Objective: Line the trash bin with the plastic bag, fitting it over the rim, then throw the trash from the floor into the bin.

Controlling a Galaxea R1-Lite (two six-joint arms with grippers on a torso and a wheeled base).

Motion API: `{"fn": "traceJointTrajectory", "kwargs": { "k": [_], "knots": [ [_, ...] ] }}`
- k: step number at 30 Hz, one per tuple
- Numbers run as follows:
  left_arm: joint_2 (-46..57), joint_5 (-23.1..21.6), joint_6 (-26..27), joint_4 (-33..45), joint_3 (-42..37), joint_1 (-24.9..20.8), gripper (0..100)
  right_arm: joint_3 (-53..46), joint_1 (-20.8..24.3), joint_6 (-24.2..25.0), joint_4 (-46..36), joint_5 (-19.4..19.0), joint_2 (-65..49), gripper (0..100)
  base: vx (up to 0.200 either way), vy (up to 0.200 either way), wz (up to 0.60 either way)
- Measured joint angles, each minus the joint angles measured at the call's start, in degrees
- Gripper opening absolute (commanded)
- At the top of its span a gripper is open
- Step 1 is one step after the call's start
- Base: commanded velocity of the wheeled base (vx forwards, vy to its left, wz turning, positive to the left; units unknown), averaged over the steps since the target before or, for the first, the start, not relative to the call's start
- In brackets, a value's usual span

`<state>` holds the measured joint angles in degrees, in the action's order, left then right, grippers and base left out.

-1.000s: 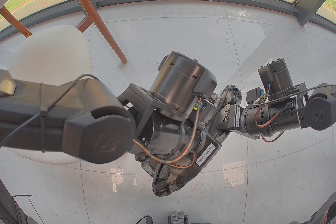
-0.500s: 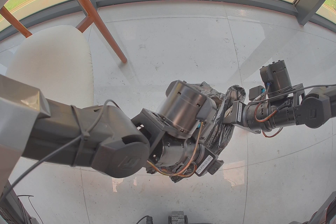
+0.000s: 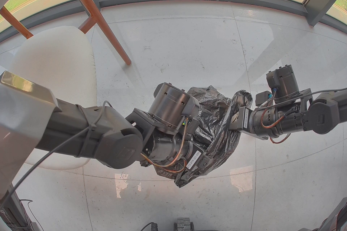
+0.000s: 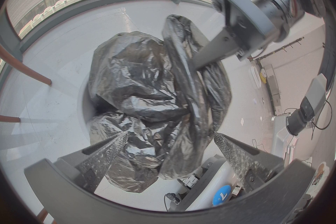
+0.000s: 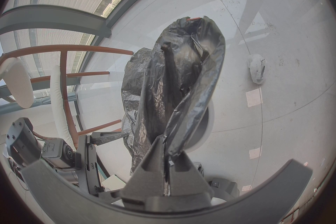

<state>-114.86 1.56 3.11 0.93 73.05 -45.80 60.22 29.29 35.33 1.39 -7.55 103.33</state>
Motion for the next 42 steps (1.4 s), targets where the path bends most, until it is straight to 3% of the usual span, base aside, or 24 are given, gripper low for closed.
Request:
{"fn": "traceJointTrajectory", "kwargs": {
  "k": [5,6,20,23,27,32,42],
  "knots": [
    [-0.99,-0.17,0.04,-0.20,0.24,0.16,100,-0.02,0.00,0.00,0.00,0.09,-0.07,0,0.000,0.000,0.00],
    [-1.24,-0.55,0.09,-0.27,0.52,0.16,0,-0.06,0.00,0.00,-0.02,0.13,-0.07,0,0.000,0.000,0.00],
    [-2.47,-1.66,-0.93,-0.06,0.68,-0.06,0,-0.90,-1.85,-0.55,0.02,0.63,-0.18,0,0.000,0.000,0.00],
    [-2.45,-1.88,-4.45,-0.09,2.00,-0.06,0,-2.86,-3.15,-3.91,0.02,0.62,-0.41,0,0.000,0.000,0.00],
    [-2.40,-2.79,-11.64,0.05,5.47,-0.72,0,-8.00,-6.39,-13.54,1.29,0.29,-1.45,0,0.000,0.000,0.00],
    [-2.40,-3.69,-15.64,0.52,9.42,-1.22,0,-13.67,-10.93,-22.25,7.28,0.05,-2.34,0,0.000,0.000,0.00],
    [-2.47,-3.96,-20.10,0.73,13.95,2.65,0,-16.57,-14.36,-24.16,14.40,-0.74,-3.02,0,0.000,0.000,0.00]
  ]
}}
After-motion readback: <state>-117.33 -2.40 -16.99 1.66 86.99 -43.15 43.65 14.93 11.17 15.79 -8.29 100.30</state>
